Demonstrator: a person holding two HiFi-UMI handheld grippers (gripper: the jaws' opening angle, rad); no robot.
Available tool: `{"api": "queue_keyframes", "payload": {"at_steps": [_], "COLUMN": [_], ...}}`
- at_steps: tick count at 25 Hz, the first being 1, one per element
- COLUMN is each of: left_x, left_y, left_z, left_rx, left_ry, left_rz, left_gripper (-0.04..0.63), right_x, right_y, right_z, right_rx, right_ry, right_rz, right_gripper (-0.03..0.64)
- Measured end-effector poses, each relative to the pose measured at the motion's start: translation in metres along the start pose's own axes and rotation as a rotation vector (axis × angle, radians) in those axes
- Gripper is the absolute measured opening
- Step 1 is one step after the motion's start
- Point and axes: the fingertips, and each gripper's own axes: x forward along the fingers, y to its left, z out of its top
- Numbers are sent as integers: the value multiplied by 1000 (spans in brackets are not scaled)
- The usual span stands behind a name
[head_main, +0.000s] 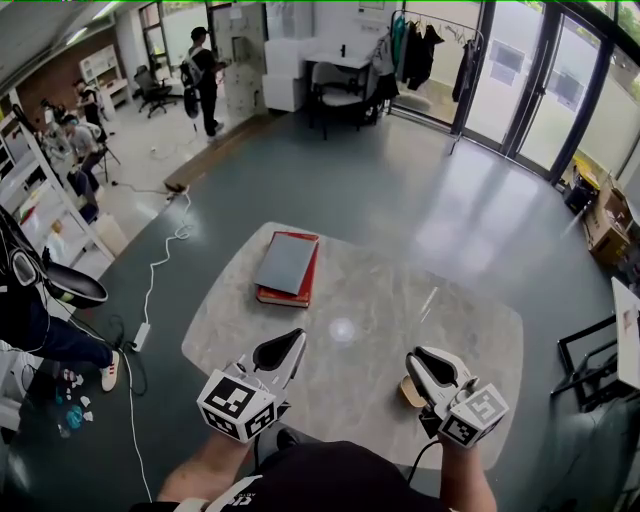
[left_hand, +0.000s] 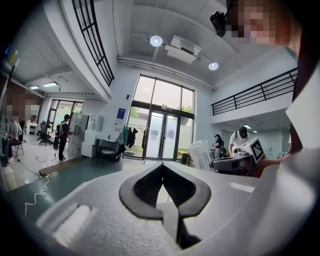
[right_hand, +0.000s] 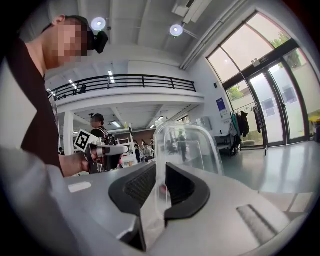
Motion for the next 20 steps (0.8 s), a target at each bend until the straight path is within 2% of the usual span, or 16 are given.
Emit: {"api": "queue_keyframes", "payload": {"at_steps": [8,15,20], "left_x": [-6,-7,-5], "left_y": [12,14,17], "left_z": [16,22,20], "left_rx": [34,49,54], "left_ry": [-28,-42,-41], "left_rz": [35,53,60], "left_gripper": [0,0,0], "right_x": [-15,-24,-27], "right_y": [5,3,1], "right_z": [32,55,60], "right_rx": [-66,-61,-66], "right_ry": [-43,-112,-126], "right_rz": [-18,-26,-32], "right_gripper": [60,57,55]}}
